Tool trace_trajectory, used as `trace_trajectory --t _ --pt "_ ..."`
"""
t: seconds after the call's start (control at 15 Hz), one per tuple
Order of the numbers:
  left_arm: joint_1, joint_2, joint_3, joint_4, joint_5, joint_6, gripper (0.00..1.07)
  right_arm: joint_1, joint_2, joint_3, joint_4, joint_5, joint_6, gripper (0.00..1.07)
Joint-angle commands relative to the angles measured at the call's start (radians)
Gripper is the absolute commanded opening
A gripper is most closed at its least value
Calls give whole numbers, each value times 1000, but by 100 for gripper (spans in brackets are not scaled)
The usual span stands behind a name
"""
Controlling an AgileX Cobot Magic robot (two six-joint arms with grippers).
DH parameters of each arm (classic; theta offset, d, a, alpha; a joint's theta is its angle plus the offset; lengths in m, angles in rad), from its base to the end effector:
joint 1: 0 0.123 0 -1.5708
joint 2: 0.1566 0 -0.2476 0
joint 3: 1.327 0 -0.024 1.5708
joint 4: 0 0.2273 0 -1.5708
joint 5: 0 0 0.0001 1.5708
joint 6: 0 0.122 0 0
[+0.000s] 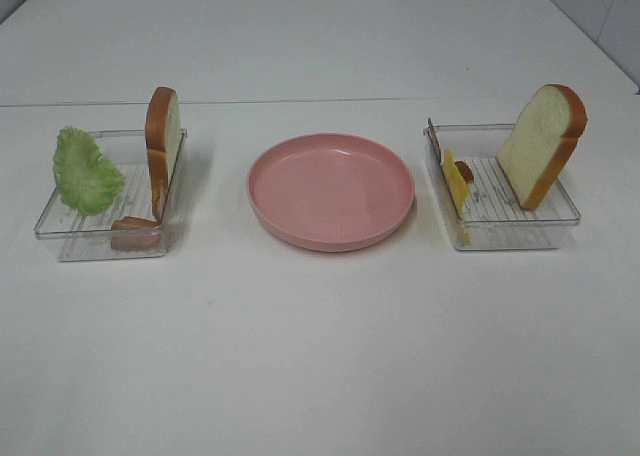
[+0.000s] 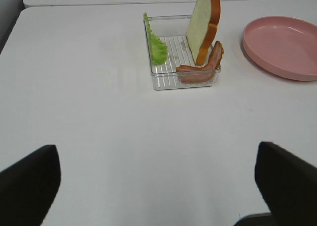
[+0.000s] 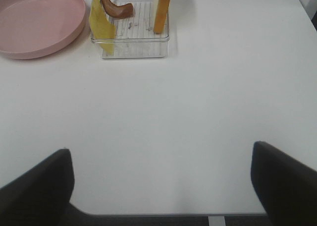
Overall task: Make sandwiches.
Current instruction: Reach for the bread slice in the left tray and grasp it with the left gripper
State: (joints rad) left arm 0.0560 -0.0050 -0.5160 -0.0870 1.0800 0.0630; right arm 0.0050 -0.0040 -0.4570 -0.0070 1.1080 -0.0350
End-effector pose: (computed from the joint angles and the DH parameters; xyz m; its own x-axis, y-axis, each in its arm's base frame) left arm 0.0369 -0.0073 0.2548 -0.4520 -0.0035 -0.8920 0.0223 0.9996 -0.0152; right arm 0.0401 -0.0006 0.2347 -0.5306 -0.0408 -0.8466 -0.0199 0.9992 -0.0356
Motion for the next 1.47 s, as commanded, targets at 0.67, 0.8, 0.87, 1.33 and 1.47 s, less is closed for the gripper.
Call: trace_trajectory --t 0.67,0.8,0.87,1.33,1.47 --pt "-6 89 -28 -9 29 2 102 -4 -29 3 0 -4 -6 94" --pt "-6 278 -125 -8 97 35 102 -4 -29 3 0 -4 -6 94" --pt "-6 329 -163 -9 103 32 102 -4 -29 3 0 -4 -6 94" --pt "-6 1202 -843 -35 233 -31 102 -4 -29 3 0 -4 -6 94" --pt "-48 1464 -1023 -22 233 -40 102 -4 -29 3 0 -4 -6 94"
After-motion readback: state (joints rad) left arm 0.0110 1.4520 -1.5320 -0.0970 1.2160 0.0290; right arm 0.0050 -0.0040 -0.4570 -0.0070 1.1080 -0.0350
